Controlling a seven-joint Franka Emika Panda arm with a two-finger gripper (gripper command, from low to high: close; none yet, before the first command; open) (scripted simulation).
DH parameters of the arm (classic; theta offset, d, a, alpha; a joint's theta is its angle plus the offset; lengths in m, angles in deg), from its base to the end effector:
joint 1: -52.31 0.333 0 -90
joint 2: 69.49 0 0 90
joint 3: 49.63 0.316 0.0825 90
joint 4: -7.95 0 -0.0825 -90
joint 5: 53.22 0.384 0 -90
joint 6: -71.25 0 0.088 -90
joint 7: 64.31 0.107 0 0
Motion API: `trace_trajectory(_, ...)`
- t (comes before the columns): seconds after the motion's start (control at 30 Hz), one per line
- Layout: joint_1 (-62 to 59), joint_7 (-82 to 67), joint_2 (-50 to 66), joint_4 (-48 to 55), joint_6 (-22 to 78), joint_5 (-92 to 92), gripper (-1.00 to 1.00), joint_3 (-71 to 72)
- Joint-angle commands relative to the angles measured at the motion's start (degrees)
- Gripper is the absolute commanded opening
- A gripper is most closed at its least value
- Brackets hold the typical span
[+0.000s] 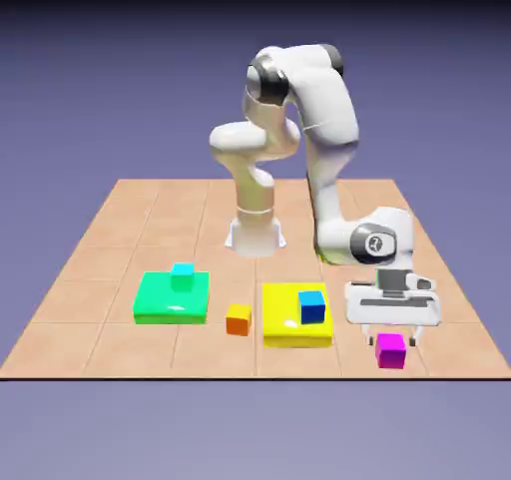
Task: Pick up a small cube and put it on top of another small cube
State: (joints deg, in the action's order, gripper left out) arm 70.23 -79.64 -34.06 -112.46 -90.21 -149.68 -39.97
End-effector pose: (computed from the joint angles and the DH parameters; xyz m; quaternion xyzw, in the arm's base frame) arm 0.4484 0.2954 0.1151 0.3917 0.8853 0.0904 0.2339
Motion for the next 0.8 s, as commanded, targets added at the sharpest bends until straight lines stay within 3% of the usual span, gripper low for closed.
trace_trajectory(0.0,0.0,0.0,0.0,0.0,0.0,0.0,-1.0,0.0)
trace_trajectory(0.2,-0.7,-7.8,-11.8,-8.9,0.7,11.4,-1.0,1.8)
trace_trajectory(0.77,-3.2,20.8,-20.7,-13.3,25.8,53.7,-1.0,-11.6)
